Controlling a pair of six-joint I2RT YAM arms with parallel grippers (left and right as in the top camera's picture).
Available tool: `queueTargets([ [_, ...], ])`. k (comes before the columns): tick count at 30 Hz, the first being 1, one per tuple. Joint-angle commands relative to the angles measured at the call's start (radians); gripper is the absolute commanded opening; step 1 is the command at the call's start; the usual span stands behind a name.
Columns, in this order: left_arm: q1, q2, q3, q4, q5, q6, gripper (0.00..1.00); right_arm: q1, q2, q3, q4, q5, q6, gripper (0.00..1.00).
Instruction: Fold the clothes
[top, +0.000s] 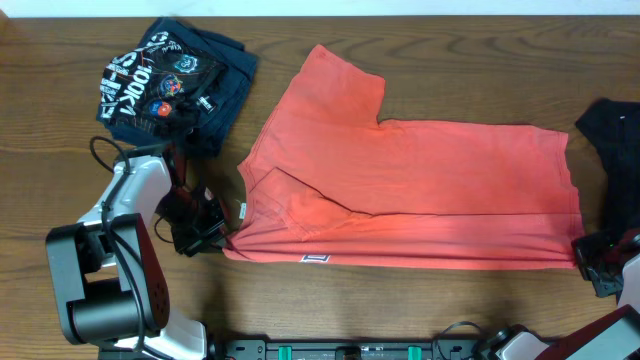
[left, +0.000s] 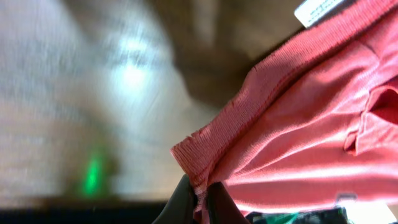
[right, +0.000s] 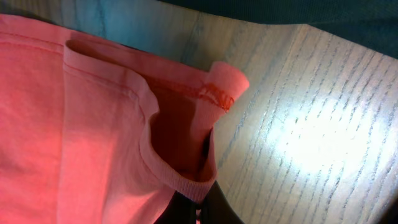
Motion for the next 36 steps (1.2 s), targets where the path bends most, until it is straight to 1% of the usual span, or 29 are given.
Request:
queueTargets([
  [1, 0.017, -0.012, -0.032, -0.019, -0.039, 0.056, 0.06, -0.027, -0.009, 0.027, 0.004, 0.05, 0.018, 0.01],
  [7, 0.017, -0.012, -0.093, -0.046, -0.039, 0.057, 0.06, -0.027, -0.009, 0.027, -0.009, 0.056, 0.018, 0.01],
  [9, 0.017, -0.015, -0.095, -0.064, 0.005, 0.063, 0.06, -0.027, -0.009, 0.027, -0.008, 0.056, 0.018, 0.01],
  [10, 0.017, -0.017, -0.095, -0.063, 0.022, 0.064, 0.06, -0.027, -0.009, 0.027, -0.008, 0.056, 0.018, 0.02],
  [11, 0.017, -0.022, -0.095, -0.059, 0.025, 0.063, 0.07, -0.027, -0.009, 0.027, -0.006, 0.056, 0.018, 0.06],
  [12, 0.017, -0.026, -0.095, -0.051, 0.024, 0.064, 0.12, -0.027, -0.009, 0.027, -0.002, 0.054, 0.018, 0.14],
  [13, 0.017, -0.03, -0.095, -0.044, 0.024, 0.063, 0.17, -0.027, -0.009, 0.027, 0.002, 0.042, 0.018, 0.26],
  [14, 0.017, -0.032, -0.094, -0.038, 0.025, 0.063, 0.25, -0.027, -0.009, 0.027, 0.006, 0.024, 0.018, 0.34],
  [15, 0.017, -0.034, -0.092, -0.035, 0.025, 0.063, 0.36, -0.027, -0.01, 0.028, 0.011, 0.002, 0.017, 0.4],
  [16, 0.017, -0.035, -0.087, -0.037, 0.025, 0.063, 0.52, -0.027, -0.01, 0.029, 0.018, -0.019, 0.01, 0.43],
  [17, 0.017, -0.037, -0.078, -0.046, 0.025, 0.063, 0.54, -0.027, -0.01, 0.03, 0.028, -0.031, -0.003, 0.44],
  [20, 0.017, -0.051, -0.037, -0.091, 0.033, 0.068, 0.56, -0.027, -0.01, 0.06, 0.034, -0.106, -0.045, 0.44],
  [21, 0.016, -0.059, -0.017, -0.108, 0.064, 0.098, 0.56, -0.027, -0.01, 0.08, 0.039, -0.156, -0.076, 0.44],
  [22, 0.016, -0.069, 0.005, -0.118, 0.103, 0.135, 0.59, -0.027, -0.01, 0.1, 0.047, -0.21, -0.113, 0.44],
  [24, 0.014, -0.095, 0.066, -0.131, 0.176, 0.174, 0.63, -0.026, -0.01, 0.157, 0.06, -0.333, -0.166, 0.44],
  [26, 0.006, -0.127, 0.141, -0.13, 0.224, 0.203, 0.64, -0.021, -0.01, 0.221, 0.06, -0.434, -0.178, 0.45],
  [28, -0.013, -0.156, 0.222, -0.12, 0.233, 0.226, 0.65, -0.002, -0.01, 0.284, 0.058, -0.505, -0.182, 0.45],
  [30, -0.049, -0.174, 0.305, -0.096, 0.233, 0.245, 0.64, 0.036, -0.01, 0.341, 0.063, -0.513, -0.185, 0.45],
  [33, -0.129, -0.174, 0.412, -0.003, 0.21, 0.262, 0.64, 0.111, 0.0, 0.387, 0.109, -0.504, -0.214, 0.46],
  [36, -0.222, -0.158, 0.483, 0.103, 0.085, 0.253, 0.64, 0.194, 0.04, 0.427, 0.131, -0.43, -0.219, 0.49],
])
